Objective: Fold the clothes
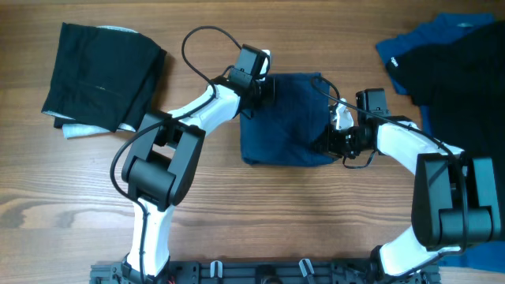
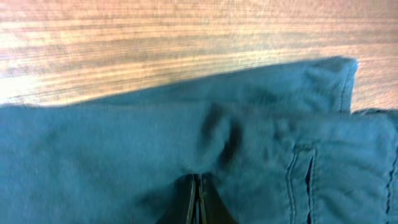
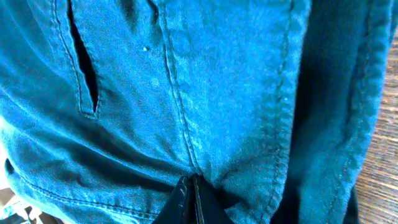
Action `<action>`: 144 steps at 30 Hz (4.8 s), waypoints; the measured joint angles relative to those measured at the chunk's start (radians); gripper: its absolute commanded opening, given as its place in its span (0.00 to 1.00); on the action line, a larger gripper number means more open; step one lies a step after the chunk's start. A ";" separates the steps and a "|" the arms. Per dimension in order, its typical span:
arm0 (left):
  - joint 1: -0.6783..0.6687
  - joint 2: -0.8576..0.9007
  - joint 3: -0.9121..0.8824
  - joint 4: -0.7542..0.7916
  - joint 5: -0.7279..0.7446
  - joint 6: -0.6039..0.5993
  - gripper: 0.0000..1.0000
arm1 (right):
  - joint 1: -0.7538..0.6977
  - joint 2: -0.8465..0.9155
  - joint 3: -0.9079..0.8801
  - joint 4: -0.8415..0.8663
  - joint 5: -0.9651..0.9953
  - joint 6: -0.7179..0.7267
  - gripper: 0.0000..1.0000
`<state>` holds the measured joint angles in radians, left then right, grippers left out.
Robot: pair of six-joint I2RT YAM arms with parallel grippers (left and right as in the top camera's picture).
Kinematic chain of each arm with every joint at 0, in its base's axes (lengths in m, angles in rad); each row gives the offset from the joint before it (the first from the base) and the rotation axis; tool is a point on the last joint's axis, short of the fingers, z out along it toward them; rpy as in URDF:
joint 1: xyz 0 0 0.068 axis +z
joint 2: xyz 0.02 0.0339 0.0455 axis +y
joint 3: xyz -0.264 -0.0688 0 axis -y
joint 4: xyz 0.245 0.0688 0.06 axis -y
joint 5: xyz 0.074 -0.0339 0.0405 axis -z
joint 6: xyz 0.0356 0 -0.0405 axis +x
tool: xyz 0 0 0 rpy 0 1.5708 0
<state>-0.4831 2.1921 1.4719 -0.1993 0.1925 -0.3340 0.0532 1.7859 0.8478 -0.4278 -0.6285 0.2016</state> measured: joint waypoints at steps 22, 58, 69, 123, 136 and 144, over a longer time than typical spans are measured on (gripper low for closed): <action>0.002 -0.280 -0.017 -0.523 0.191 0.007 0.04 | -0.003 -0.034 0.217 0.256 0.103 -0.079 0.09; -0.070 -0.220 -0.232 -0.499 0.200 -0.030 0.04 | -0.040 0.013 0.234 0.359 0.129 -0.083 0.17; -0.072 -0.424 -0.156 -0.601 0.177 -0.039 0.04 | -0.349 -0.025 0.234 0.198 0.163 -0.048 0.99; -0.246 -0.388 -0.120 -0.742 -0.096 -0.279 0.04 | -0.451 -0.025 0.234 0.166 0.188 -0.042 1.00; -0.313 -0.156 -0.130 -0.628 0.019 -0.324 0.05 | -0.451 -0.025 0.234 0.166 0.188 -0.042 0.99; -0.203 -0.156 -0.127 -0.799 -0.132 -0.322 0.04 | -0.451 -0.025 0.234 0.166 0.188 -0.042 1.00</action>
<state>-0.6861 2.0365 1.3449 -0.9985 0.0608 -0.6563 -0.3981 1.7611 1.0821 -0.2619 -0.4400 0.1596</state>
